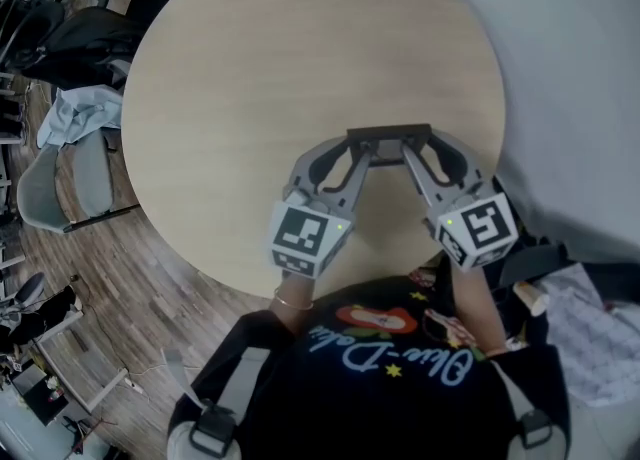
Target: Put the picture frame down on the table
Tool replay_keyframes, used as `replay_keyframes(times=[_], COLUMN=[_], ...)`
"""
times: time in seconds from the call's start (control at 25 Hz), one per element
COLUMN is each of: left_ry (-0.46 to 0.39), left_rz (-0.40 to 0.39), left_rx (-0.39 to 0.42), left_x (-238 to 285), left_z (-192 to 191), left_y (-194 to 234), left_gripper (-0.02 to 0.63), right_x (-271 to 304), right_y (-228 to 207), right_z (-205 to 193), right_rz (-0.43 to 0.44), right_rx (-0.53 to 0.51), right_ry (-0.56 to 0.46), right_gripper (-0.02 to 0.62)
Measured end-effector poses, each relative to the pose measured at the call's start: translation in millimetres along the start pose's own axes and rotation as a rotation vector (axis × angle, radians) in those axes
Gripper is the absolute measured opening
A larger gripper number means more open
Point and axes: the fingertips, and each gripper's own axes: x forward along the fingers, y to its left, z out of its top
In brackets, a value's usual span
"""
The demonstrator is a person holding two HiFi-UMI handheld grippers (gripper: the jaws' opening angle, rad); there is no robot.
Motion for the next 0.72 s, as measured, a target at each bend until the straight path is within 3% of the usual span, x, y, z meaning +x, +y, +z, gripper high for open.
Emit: replay_keyframes(times=[0.72], left_ry=[0.132], left_rz=[-0.034], left_rx=[-0.045], left_x=[26], left_z=[-47], left_y=[9], left_gripper=[0.08], right_x=[21], right_y=[-12], right_z=[-55], right_rz=[0.009], right_rx=[0.116], right_ry=[0.134], right_gripper=[0.103])
